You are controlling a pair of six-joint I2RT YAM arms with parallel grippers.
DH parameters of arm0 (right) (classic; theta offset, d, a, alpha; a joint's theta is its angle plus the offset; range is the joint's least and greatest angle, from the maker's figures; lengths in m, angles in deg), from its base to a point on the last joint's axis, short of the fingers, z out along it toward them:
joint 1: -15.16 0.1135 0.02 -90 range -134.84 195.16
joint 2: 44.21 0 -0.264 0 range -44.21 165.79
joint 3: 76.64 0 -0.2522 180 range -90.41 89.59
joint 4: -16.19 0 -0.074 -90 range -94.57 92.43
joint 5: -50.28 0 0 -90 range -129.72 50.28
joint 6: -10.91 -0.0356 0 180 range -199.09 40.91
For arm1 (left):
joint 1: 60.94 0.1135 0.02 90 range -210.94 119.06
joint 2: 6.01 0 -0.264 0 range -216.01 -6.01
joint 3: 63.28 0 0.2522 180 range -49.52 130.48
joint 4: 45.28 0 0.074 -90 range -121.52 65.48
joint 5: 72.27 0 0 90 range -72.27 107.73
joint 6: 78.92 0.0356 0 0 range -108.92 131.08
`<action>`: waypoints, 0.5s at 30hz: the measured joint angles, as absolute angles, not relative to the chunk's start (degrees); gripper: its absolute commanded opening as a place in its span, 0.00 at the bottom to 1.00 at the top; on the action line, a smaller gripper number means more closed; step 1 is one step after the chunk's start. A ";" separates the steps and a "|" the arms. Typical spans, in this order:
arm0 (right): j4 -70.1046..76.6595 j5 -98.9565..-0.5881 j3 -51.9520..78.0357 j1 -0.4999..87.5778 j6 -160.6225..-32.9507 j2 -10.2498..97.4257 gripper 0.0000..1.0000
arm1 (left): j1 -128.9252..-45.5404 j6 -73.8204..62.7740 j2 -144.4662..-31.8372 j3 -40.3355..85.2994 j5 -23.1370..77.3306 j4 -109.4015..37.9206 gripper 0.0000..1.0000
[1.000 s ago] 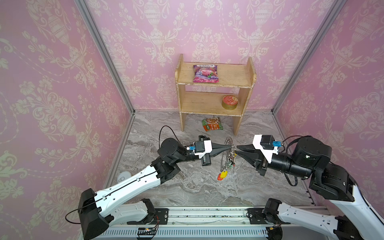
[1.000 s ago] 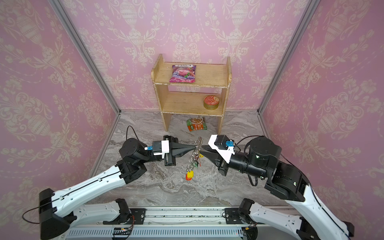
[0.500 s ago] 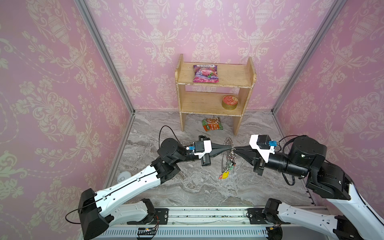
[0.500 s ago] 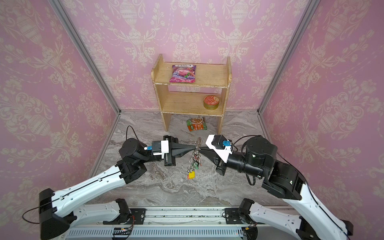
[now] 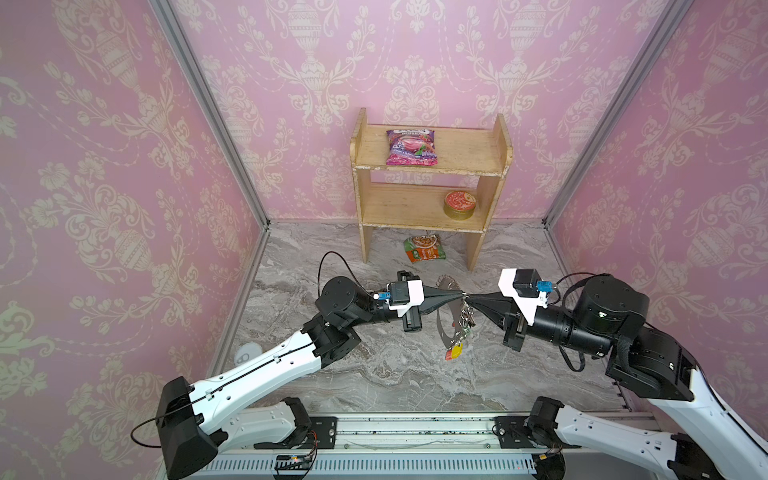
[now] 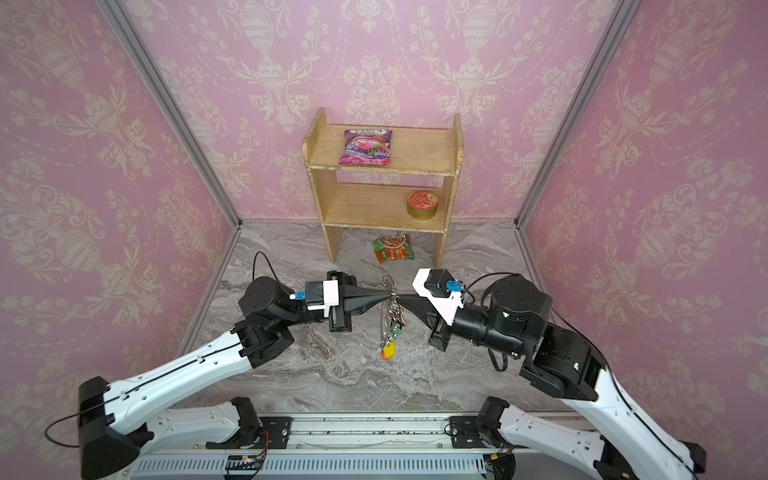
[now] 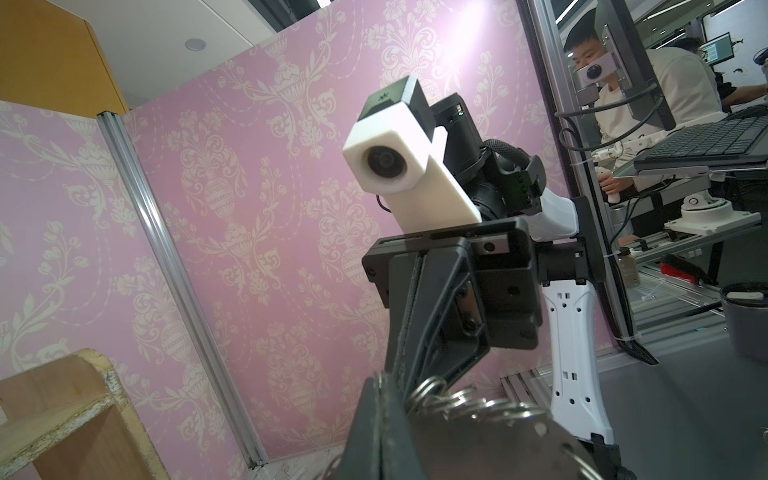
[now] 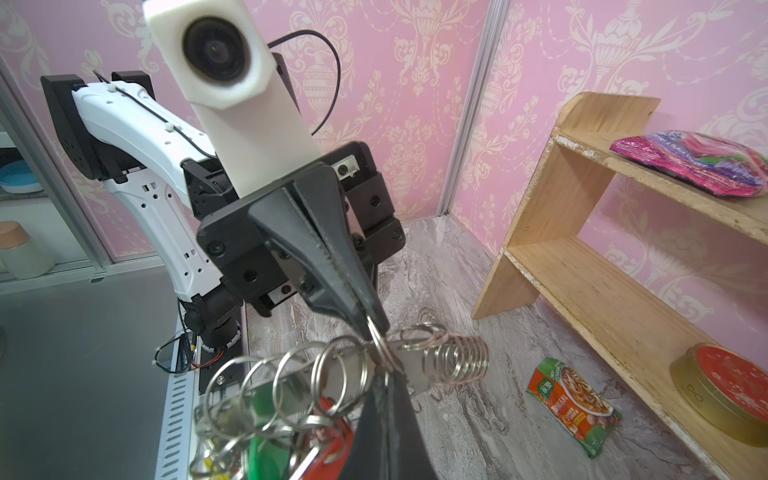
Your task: Put the keys on the keyring
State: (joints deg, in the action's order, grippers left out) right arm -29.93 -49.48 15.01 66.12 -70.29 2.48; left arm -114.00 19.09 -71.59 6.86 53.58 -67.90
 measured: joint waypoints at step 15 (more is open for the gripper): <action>-22.96 -50.62 18.92 65.85 -74.86 1.92 0.13 | -113.56 19.07 -71.59 6.56 52.66 -70.59 0.00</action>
